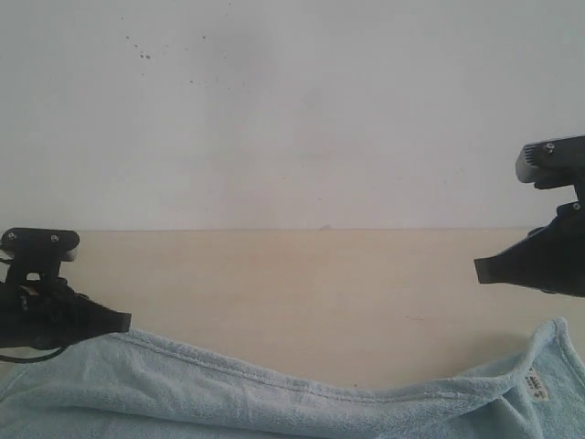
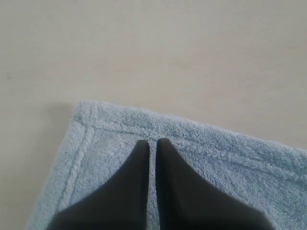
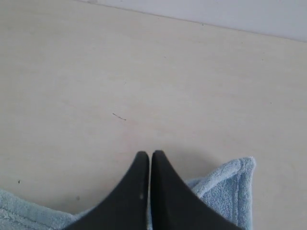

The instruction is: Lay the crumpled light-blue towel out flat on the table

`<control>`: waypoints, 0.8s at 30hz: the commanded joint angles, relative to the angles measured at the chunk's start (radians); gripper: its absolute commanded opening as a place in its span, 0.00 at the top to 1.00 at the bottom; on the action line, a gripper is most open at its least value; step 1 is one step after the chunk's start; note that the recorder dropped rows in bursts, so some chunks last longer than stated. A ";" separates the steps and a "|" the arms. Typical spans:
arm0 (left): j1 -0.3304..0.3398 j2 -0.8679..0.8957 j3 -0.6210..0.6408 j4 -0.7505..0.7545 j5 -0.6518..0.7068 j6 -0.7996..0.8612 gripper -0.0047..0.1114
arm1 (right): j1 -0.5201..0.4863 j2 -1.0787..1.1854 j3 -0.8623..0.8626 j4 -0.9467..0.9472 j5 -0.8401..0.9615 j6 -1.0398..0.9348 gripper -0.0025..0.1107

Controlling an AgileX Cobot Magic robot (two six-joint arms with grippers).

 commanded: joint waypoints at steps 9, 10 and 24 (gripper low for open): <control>-0.003 0.097 -0.014 -0.002 -0.077 -0.013 0.92 | -0.007 0.002 -0.004 -0.006 -0.023 -0.013 0.97; -0.003 0.108 -0.014 -0.002 -0.089 -0.013 0.92 | -0.007 0.002 -0.004 -0.006 -0.023 -0.013 0.97; 0.050 0.174 -0.059 -0.048 -0.260 -0.013 0.92 | -0.007 0.002 -0.004 -0.006 -0.023 -0.015 0.97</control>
